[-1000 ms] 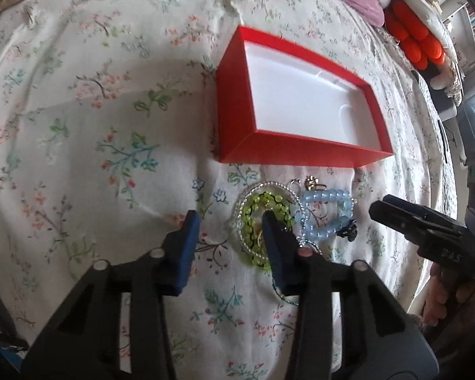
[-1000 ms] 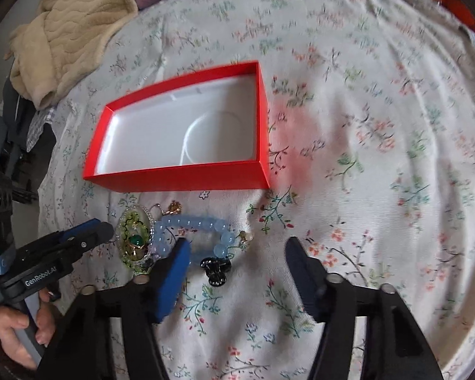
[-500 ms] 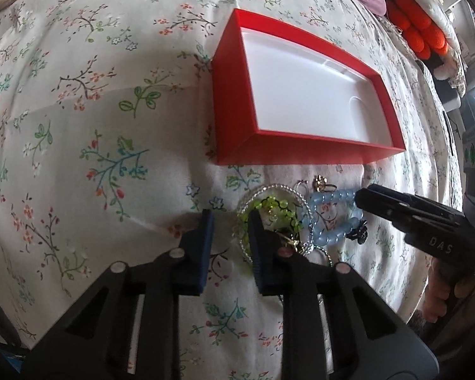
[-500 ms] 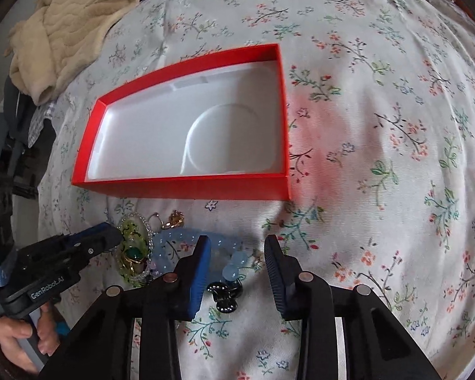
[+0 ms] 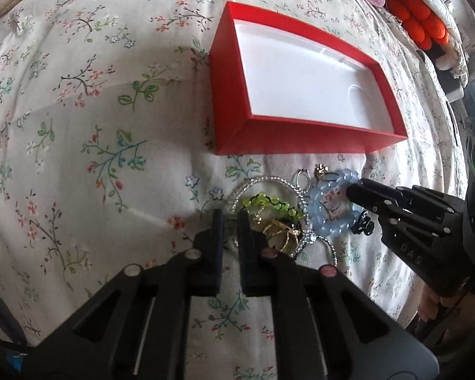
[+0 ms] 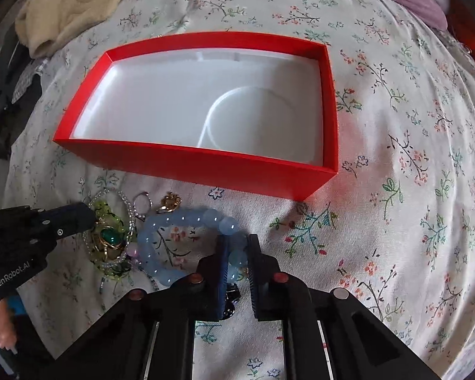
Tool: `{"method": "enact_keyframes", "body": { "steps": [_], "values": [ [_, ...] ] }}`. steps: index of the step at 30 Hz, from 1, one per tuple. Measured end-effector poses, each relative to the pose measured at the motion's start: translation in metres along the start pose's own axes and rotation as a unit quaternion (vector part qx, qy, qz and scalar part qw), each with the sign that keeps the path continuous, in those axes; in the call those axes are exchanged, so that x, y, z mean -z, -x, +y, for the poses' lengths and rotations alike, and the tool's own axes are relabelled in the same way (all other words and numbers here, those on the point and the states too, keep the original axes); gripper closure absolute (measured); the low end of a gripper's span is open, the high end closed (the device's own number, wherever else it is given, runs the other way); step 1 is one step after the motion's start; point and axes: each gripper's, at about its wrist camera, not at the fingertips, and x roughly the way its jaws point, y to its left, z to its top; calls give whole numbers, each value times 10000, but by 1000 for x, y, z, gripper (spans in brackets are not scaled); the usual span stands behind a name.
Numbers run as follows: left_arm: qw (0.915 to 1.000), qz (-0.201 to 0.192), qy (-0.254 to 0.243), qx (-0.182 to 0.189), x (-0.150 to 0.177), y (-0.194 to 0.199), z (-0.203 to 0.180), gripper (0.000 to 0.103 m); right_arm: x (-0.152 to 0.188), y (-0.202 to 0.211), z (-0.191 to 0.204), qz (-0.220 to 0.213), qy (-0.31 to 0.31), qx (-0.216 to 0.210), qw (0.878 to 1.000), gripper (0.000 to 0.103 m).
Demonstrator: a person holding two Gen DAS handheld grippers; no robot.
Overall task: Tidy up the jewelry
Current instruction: 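Carry both bracelets into the red box and lower them onto the white insert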
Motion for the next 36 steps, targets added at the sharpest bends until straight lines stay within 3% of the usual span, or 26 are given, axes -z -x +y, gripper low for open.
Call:
{"method": "enact_keyframes", "body": {
  "steps": [19,36],
  "values": [
    [9945,-849,-6,620,11,70,7,94,9,66,-9,-663,-155,-390,9969,92],
    [9703,-1872,-27,1529,-22,111,-24,94,-16,128,-11,-1618,-577,-817,9817,92]
  ]
}}
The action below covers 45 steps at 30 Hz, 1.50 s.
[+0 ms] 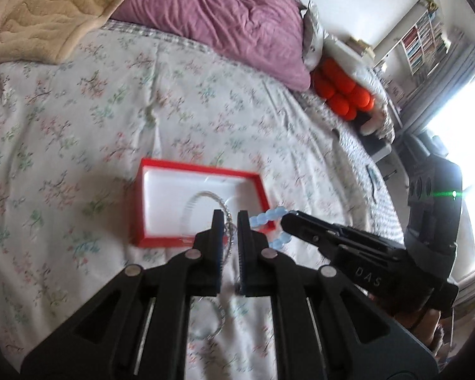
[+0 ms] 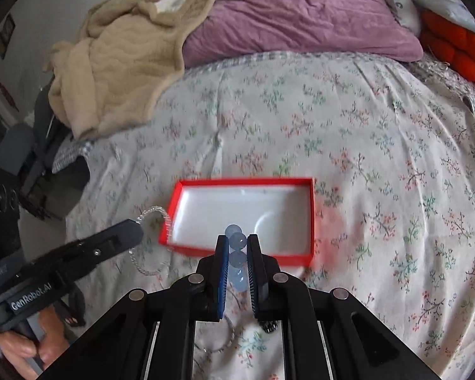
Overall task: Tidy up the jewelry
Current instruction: 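Carry both bracelets into the red box and lower them onto the white insert, then open both tools and lift them away from the box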
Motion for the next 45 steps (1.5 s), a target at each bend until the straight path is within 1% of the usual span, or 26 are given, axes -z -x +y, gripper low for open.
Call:
{"method": "enact_keyframes", "body": {
  "steps": [4,7,10,12,16,20,25,29,33,38,40,42,44,45],
  "values": [
    [9997,-87,107,221,-10,-14,-2,94,-9,1,-1,-192,-67,67,9998,92],
    [9996,-121,142,229,-14,-27,2,94,-16,-1,-4,-282,-143,118,9994,92],
    [9998,-14,219,32,-16,-43,14,94,-19,-6,-7,-294,-212,109,9993,92],
    [9993,136,271,-218,-15,-53,24,94,-20,-12,-7,-253,-218,76,9994,92],
    [9978,277,349,-496,-11,-61,37,94,-20,-23,1,-135,-171,-90,9997,92],
    [9977,301,376,-474,-9,-63,39,94,-18,-31,11,-77,-30,-281,9996,92],
    [9974,476,387,-380,-5,-76,37,94,-16,-53,-1,114,-64,12,9999,92],
    [9966,593,410,-403,-4,-88,37,94,-16,-66,-15,210,-125,275,9993,92],
    [9958,672,432,-442,-3,-95,37,94,-17,-72,-26,262,-205,341,9989,91],
    [9953,706,423,-511,-2,-99,36,94,-16,-77,-30,290,-206,393,9986,91],
    [9950,687,341,-637,-2,-99,34,94,-16,-77,-33,281,-217,410,9985,91],
    [9950,686,309,-665,-2,-97,33,94,-16,-76,-36,225,-265,425,9985,90],
    [9947,717,287,-676,-1,-94,33,91,-16,-72,-39,188,-315,399,9985,86],
    [9946,728,265,-698,-1,-92,32,84,-16,-70,-39,178,-314,390,9986,86]
  ]
}}
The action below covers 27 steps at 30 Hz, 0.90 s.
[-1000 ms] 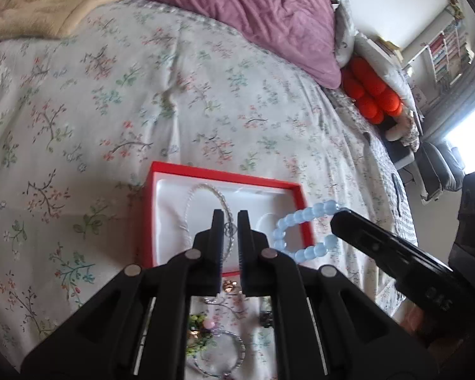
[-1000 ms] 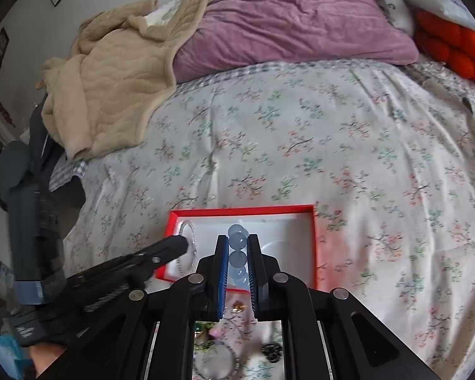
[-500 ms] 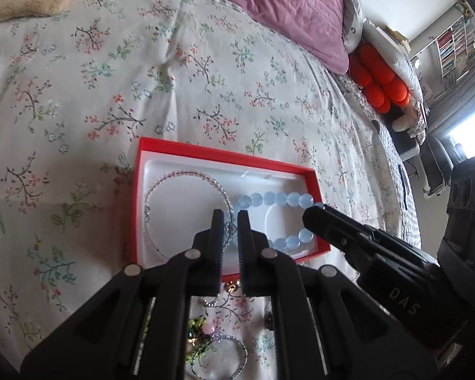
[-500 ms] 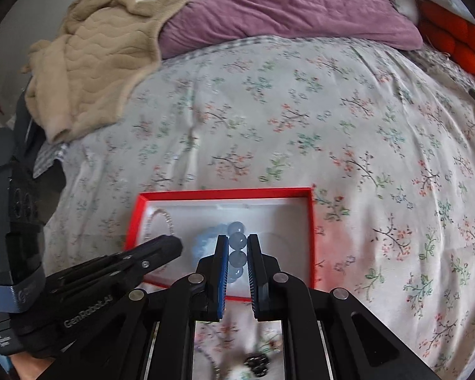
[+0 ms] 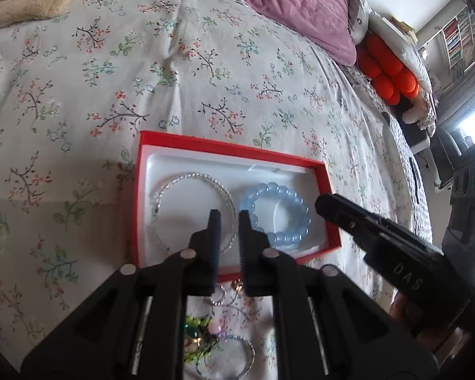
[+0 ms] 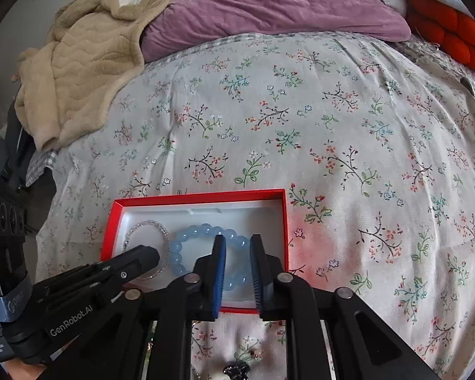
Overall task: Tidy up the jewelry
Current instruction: 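Open both tools and lift them away from the box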
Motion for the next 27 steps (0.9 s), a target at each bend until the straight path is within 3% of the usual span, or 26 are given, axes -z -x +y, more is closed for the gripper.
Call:
{"method": "enact_keyframes", "body": {
  "steps": [4,8,10,11,12,16,20,27],
  "values": [
    [9997,-21,-249,-85,9,17,-7,61,2,14,0,-49,88,24,9999,85],
    [9986,-71,-492,-165,22,35,-9,44,8,33,-1,-136,200,26,9997,79],
    [9977,-97,-608,-275,30,45,-7,35,14,40,-1,-158,229,52,9996,65],
    [9972,-107,-661,-334,35,49,-5,33,16,42,-2,-164,235,57,9996,46],
    [9968,-122,-694,-375,38,52,-3,29,21,47,-1,-207,241,67,9995,37],
    [9955,-134,-737,-589,54,61,5,24,37,54,5,-215,370,96,9990,35],
    [9935,-177,-689,-894,72,62,13,23,56,50,10,-122,404,212,9989,26],
    [9862,11,-802,-1451,103,49,32,23,87,29,12,229,659,606,9957,25]
  ]
}}
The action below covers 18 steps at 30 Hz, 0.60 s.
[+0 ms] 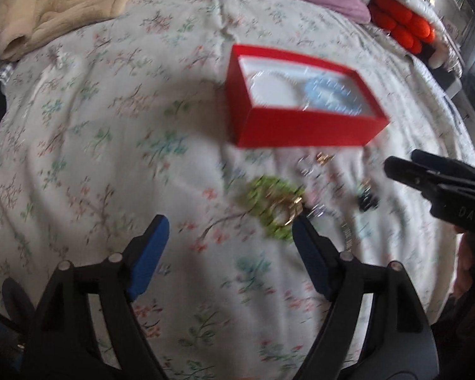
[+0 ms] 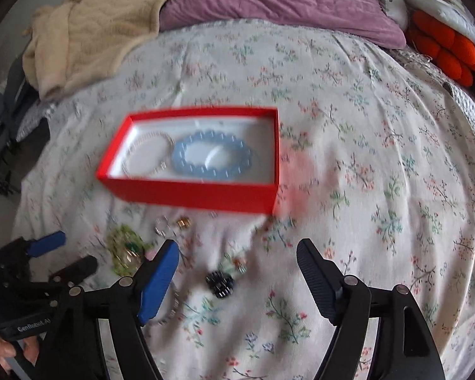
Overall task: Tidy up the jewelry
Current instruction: 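Open both tools and lift them away from the box, then grasp the green beaded bracelet with the left tool while the right tool approaches the thin beaded bangle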
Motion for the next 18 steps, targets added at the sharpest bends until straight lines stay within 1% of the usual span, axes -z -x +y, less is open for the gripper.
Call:
{"method": "enact_keyframes", "body": {
  "steps": [3,6,15,18],
  "values": [
    [9999,54,-38,-121,10,-6,4,23,10,-7,-1,134,50,42,9999,25],
    [9998,89,-79,-138,14,-8,8,23,17,-12,0,247,101,67,9996,25],
    [9995,212,-244,60,9,-13,12,23,29,-18,11,669,141,-123,9976,25],
    [9992,228,-267,189,6,-13,11,26,33,-19,17,785,174,-229,9965,25]
  ]
}}
